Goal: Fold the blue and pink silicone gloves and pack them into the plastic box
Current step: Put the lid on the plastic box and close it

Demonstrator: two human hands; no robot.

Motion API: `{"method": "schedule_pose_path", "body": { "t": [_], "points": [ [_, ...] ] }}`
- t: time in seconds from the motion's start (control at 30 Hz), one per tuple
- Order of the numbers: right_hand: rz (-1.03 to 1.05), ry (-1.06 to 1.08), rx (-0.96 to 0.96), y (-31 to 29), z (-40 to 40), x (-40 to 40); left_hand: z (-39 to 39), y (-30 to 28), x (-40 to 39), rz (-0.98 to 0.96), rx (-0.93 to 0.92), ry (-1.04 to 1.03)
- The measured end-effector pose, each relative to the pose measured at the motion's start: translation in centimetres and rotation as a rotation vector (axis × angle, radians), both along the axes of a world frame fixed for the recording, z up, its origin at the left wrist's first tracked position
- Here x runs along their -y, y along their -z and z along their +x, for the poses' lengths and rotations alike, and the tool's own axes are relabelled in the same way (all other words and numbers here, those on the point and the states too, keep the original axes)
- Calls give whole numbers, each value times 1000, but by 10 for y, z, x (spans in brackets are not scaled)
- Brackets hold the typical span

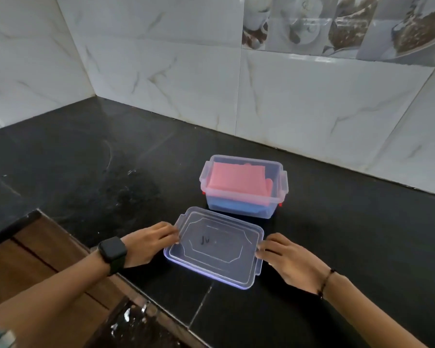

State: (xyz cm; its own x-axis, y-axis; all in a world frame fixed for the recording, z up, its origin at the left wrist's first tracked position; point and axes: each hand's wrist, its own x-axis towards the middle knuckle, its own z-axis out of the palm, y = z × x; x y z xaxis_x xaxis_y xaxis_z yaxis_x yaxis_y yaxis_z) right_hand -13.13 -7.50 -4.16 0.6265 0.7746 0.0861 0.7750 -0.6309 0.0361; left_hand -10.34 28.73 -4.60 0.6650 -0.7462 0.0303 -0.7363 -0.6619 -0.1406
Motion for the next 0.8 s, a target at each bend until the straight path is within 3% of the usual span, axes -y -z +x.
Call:
{"method": "schedule_pose_path", "body": {
  "t": [0.13, 0.2, 0.33, 0.47, 0.57, 0.67, 0.8],
  "points": [
    [53, 6, 57, 4, 1, 1, 7, -1, -1, -50, -14, 29],
    [124, 32, 125, 6, 3, 3, 6, -1, 4, -198, -44, 0],
    [392, 169, 55, 14, -3, 14, 0, 2, 17, -659, -64, -135],
    [890, 543, -177, 0, -1, 2, 9, -25, 48, -1283, -340, -407],
    [1166, 687, -160, -30, 19, -14, 37, -59, 86, -1581, -412, -600],
    [1194, 854, -127, -61, 60, -18, 77, -86, 117, -1426, -201, -744],
    [819, 1086, -236, -76, 119, -15, 124, -94, 147, -960, -121, -833]
  ]
}}
